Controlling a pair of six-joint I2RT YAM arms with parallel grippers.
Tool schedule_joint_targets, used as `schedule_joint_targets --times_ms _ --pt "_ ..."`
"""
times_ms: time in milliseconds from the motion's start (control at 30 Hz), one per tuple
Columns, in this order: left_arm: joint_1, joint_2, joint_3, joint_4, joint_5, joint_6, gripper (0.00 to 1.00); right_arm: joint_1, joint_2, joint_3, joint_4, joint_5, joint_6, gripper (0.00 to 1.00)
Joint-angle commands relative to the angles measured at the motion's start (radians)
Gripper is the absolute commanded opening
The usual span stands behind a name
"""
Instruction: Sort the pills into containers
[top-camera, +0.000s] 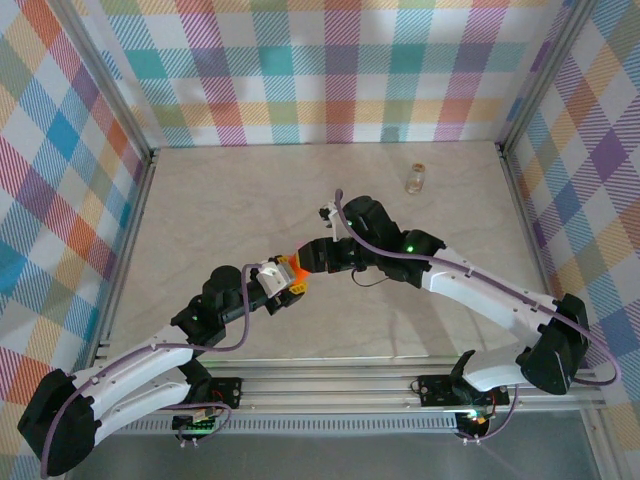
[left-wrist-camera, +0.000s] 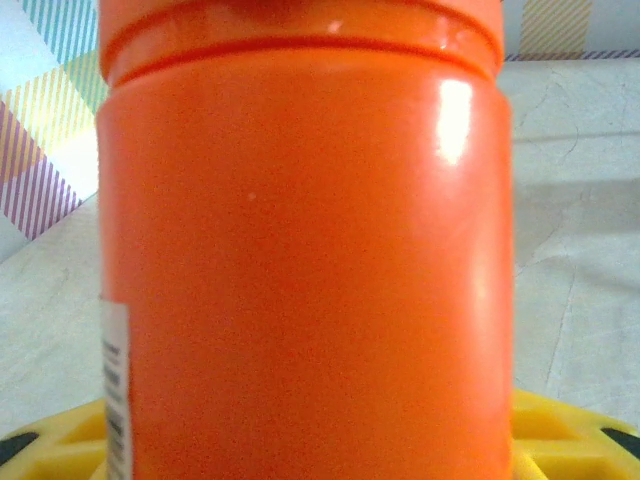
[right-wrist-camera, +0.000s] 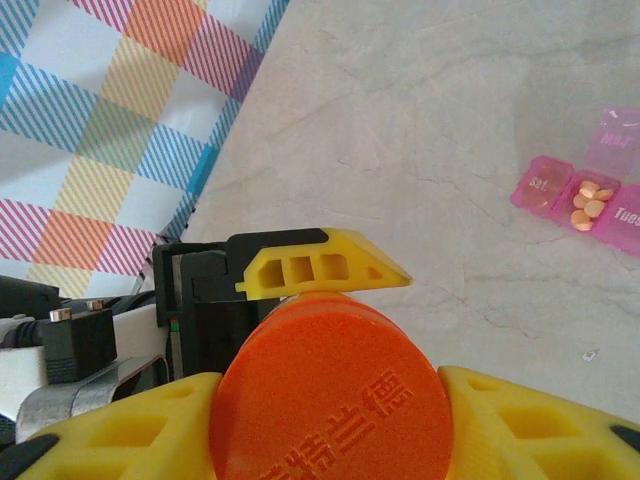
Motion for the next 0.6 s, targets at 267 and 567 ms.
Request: schedule_joint_targets --times_ms 267,567 --pt "-0.024 -0.009 0.049 0.115 0.118 0.089 0.0 -0.059 -0.061 0.073 0.013 0.077 -0.32 0.55" --pt "-0.024 -0.012 0.051 0.104 0.141 0.09 0.0 -0.06 -0.125 0.162 -0.218 -0.147 -0.916 0.62"
